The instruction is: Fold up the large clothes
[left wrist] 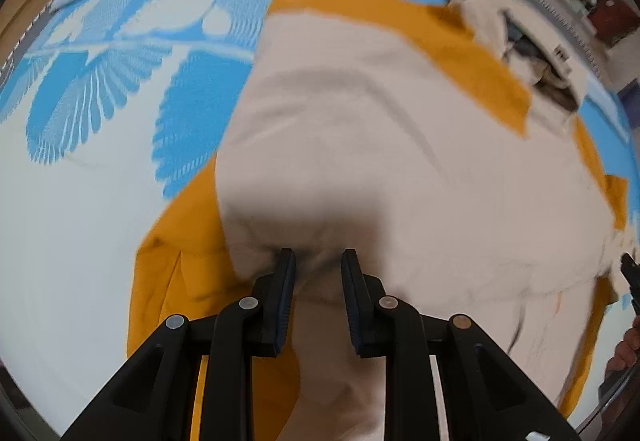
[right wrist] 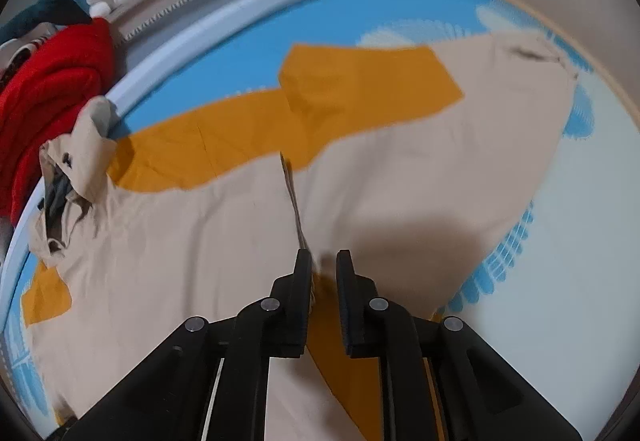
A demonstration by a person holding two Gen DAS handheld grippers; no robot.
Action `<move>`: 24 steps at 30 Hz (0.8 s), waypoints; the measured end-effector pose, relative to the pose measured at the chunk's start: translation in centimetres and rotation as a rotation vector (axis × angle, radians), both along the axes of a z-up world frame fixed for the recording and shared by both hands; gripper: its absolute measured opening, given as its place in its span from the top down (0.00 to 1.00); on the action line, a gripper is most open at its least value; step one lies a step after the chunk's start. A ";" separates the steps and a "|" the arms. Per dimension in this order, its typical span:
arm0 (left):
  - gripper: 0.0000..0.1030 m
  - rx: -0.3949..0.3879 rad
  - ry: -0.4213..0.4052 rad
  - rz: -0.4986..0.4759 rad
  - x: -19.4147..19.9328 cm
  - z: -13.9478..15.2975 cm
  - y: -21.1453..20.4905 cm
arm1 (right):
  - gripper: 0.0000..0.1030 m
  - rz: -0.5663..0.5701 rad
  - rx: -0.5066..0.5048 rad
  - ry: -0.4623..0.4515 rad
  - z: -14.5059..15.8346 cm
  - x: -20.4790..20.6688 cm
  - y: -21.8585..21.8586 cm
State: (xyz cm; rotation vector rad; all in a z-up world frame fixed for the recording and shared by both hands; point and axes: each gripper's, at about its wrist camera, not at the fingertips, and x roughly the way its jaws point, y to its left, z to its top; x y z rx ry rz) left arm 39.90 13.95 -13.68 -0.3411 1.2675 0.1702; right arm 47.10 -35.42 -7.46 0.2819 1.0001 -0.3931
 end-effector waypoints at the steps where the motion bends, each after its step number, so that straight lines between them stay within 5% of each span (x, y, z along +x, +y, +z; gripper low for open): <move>1: 0.79 0.007 -0.007 -0.005 0.0 0.0 -0.1 | 0.83 0.023 0.007 -0.025 0.4 0.0 0.3; 4: 0.79 0.028 0.081 -0.025 0.0 -2.1 -0.3 | 0.65 0.140 0.095 -0.016 -0.6 1.0 1.3; 7: 0.79 0.065 0.060 -0.036 -0.1 -0.8 -1.1 | 0.60 0.194 0.154 0.164 -4.3 1.7 1.5; 13: 0.79 0.131 -0.196 -0.149 -1.2 5.8 -5.0 | 0.60 0.240 0.010 0.016 1.3 0.9 2.9; 18: 0.79 0.092 -0.281 -0.197 -2.7 8.5 -8.5 | 0.60 0.287 -0.074 -0.130 6.8 -1.3 4.4; 24: 0.79 0.062 -0.346 -0.249 -5.7 11.0 -11.8 | 0.60 0.334 -0.139 -0.187 10.3 -4.3 4.0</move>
